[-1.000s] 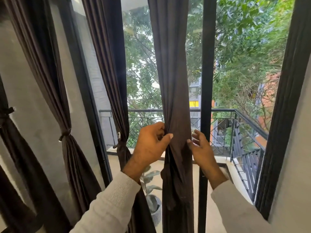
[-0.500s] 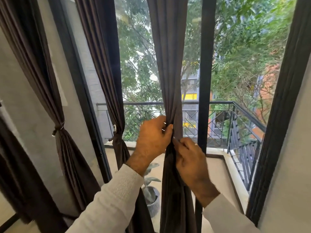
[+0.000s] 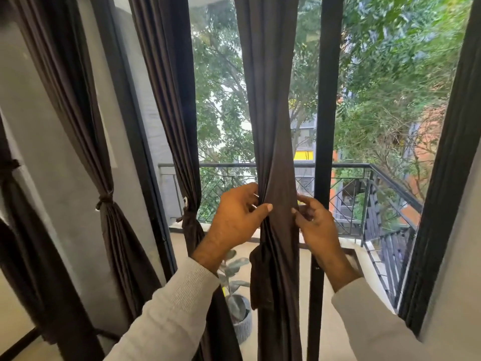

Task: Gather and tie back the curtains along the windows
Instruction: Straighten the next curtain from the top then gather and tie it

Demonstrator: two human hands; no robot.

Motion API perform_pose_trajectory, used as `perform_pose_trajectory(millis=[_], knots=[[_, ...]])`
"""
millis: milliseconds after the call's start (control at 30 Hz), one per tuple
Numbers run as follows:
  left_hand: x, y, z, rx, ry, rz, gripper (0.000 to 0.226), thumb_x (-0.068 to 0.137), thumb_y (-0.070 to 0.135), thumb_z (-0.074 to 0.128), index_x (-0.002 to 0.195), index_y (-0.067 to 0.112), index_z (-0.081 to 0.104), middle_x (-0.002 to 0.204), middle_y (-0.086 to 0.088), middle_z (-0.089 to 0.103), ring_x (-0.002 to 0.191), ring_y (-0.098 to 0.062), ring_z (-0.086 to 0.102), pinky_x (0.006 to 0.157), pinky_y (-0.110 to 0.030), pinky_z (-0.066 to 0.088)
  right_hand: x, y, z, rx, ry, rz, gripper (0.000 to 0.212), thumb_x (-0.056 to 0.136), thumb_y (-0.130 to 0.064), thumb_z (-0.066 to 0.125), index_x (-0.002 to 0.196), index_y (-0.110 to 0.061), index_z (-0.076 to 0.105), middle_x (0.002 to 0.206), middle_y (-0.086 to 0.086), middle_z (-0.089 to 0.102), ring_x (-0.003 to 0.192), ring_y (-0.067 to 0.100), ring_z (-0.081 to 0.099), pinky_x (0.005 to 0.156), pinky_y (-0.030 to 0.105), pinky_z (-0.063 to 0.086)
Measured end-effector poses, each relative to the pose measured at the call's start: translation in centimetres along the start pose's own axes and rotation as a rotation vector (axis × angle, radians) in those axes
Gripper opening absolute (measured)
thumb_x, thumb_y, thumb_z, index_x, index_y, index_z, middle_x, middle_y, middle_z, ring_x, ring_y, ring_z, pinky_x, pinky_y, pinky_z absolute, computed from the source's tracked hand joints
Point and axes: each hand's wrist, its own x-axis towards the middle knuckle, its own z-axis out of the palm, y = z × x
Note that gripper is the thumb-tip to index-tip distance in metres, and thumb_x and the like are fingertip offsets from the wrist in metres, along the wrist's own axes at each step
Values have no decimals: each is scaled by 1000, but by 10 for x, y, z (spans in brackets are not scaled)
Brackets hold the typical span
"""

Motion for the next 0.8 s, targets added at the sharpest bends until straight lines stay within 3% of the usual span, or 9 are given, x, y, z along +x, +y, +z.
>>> perform_pose_trajectory(millis=[100, 200, 300, 433, 500, 567, 633, 700, 800], knots=[[0, 0, -2, 334, 121, 27, 19, 91, 33, 73, 96, 16, 68, 79, 2, 71, 74, -22, 71, 72, -41, 61, -20, -7, 4, -104, 198, -161, 10, 95, -19, 78, 103, -23, 74, 91, -10, 76, 83, 2, 72, 82, 23, 62], [-1, 4, 2, 518, 204, 42, 16, 95, 28, 70, 93, 14, 62, 77, -1, 67, 76, -28, 65, 70, -39, 56, -42, -11, 9, -225, 353, -429, 6, 96, -16, 76, 99, -19, 73, 89, -3, 68, 77, 12, 68, 75, 7, 50], [1, 9, 8, 549, 201, 26, 16, 95, 28, 67, 98, 13, 64, 81, -5, 69, 75, -26, 62, 68, -40, 56, -58, -8, 18, -487, 322, -701, 13, 102, -11, 65, 109, -6, 75, 100, 5, 66, 82, 21, 66, 76, 27, 55], [2, 16, 17, 444, 191, 95, 13, 91, 17, 70, 83, 13, 60, 73, -3, 65, 64, -25, 61, 62, -39, 55, -63, -2, 27, -638, 188, -760, 33, 101, -20, 53, 125, -6, 71, 107, 8, 65, 82, 27, 65, 68, 37, 57], [4, 16, 18, 357, 169, 80, 26, 91, 11, 71, 76, 24, 54, 66, 6, 60, 58, -17, 60, 61, -35, 55, -61, 0, 27, -595, 106, -738, 30, 102, -21, 55, 129, -12, 64, 109, 5, 64, 84, 25, 65, 69, 39, 60], [6, 10, 16, 213, 100, 47, 34, 92, 10, 71, 71, 29, 52, 61, 10, 60, 56, -17, 65, 62, -41, 62, -59, 0, 23, -534, 53, -709, 26, 105, -22, 57, 131, -18, 57, 107, 3, 63, 86, 23, 64, 71, 41, 61], [5, 5, 13, 41, 21, 0, 23, 93, 27, 73, 76, 18, 59, 61, -6, 65, 61, -33, 71, 61, -55, 64, -57, -1, 19, -515, 9, -692, 27, 109, -24, 51, 133, -18, 59, 107, 3, 61, 87, 23, 63, 71, 39, 60], [7, 0, 9, -50, -5, -31, 42, 90, 48, 77, 85, 8, 65, 67, -16, 68, 63, -37, 72, 59, -62, 62, -52, 2, 14, -605, -45, -748, 40, 106, -20, 47, 142, -12, 62, 115, 5, 57, 94, 26, 61, 75, 36, 58], [9, -2, 7, -36, 1, -18, 32, 84, 37, 81, 99, 10, 75, 80, -3, 79, 71, -30, 78, 65, -56, 65, -44, 3, 6, -446, -136, -733, 47, 93, 1, 52, 135, -10, 70, 123, 4, 63, 111, 20, 64, 96, 32, 56]])
